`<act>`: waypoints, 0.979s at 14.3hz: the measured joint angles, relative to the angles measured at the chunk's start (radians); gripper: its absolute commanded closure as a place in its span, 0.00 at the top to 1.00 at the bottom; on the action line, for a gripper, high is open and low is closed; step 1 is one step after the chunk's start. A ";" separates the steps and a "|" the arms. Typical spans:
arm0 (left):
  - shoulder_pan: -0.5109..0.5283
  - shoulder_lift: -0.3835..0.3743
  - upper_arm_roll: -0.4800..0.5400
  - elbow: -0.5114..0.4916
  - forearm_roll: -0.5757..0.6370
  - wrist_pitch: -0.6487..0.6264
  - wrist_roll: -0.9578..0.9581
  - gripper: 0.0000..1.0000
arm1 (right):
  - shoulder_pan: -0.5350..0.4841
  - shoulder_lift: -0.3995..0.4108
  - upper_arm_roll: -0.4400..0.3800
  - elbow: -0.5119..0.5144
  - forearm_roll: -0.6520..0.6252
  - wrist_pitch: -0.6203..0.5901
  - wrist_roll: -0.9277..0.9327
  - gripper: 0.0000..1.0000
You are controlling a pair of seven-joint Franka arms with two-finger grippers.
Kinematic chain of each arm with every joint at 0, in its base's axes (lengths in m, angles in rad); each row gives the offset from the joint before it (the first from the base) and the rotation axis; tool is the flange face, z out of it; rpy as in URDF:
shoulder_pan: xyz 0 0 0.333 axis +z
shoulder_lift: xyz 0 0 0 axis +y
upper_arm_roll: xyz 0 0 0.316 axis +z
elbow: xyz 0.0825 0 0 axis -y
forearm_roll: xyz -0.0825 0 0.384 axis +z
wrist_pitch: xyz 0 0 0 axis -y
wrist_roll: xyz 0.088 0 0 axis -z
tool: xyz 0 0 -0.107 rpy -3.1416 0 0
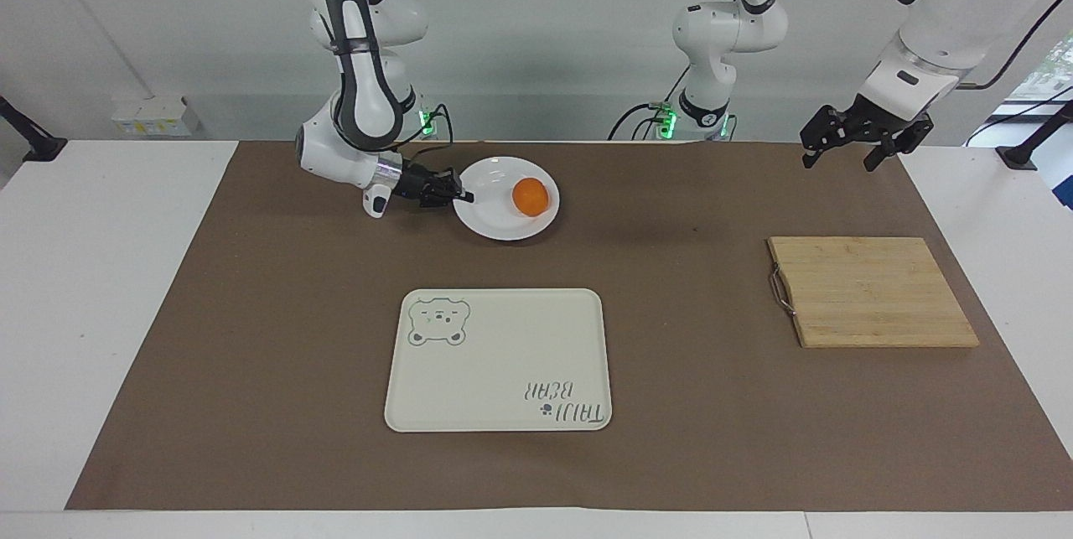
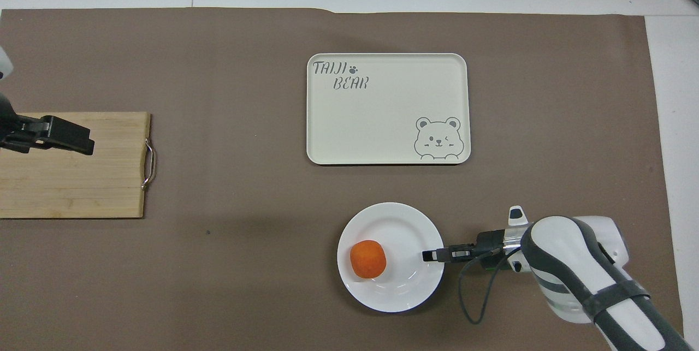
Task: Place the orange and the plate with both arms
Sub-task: 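Slide the plate with the right gripper onto the bear tray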
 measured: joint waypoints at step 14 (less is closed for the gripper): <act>0.000 0.000 0.000 0.000 0.000 0.000 0.000 1.00 | 0.001 0.191 0.000 0.345 0.027 -0.025 0.186 0.00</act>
